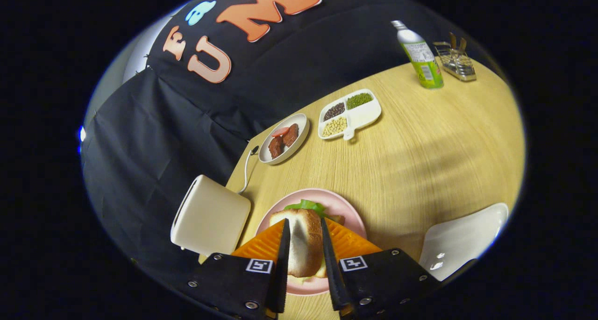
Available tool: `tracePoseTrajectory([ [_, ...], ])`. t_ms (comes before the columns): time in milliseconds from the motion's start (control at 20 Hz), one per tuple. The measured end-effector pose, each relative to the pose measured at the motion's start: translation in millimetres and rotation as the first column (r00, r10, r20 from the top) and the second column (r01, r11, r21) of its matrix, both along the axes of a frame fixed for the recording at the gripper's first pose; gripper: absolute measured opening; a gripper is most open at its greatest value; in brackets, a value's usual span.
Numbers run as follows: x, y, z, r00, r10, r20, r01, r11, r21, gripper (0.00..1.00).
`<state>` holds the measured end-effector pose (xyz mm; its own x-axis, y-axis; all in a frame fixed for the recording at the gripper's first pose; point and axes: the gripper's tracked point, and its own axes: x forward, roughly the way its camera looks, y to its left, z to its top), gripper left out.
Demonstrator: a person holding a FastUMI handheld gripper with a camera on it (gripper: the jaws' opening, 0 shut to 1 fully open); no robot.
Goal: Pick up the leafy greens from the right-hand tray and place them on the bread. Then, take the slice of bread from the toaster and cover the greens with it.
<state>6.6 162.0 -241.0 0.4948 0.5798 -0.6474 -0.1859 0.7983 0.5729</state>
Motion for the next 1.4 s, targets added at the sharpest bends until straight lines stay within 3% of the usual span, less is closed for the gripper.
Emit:
tracePoseTrajectory([
  [200,18.1,-16.8,29.6,0.988,-0.058,0.14,0.065,0.997,-0.047,0.59],
  [350,30.8,-25.9,66.6,0.95,-0.078,0.302,0.109,0.99,-0.09,0.71],
  [500,38.9,-30.2,117.2,0.873,-0.089,0.48,0.168,0.978,-0.124,0.79],
  [700,48.6,-42.8,167.9,0.732,-0.087,0.676,0.257,0.954,-0.155,0.88],
  [950,40.0,-34.1,197.8,0.652,-0.077,0.754,0.275,0.951,-0.141,0.96],
  [1400,28.5,-51.9,242.7,0.514,-0.078,0.855,0.367,0.92,-0.137,0.97],
])
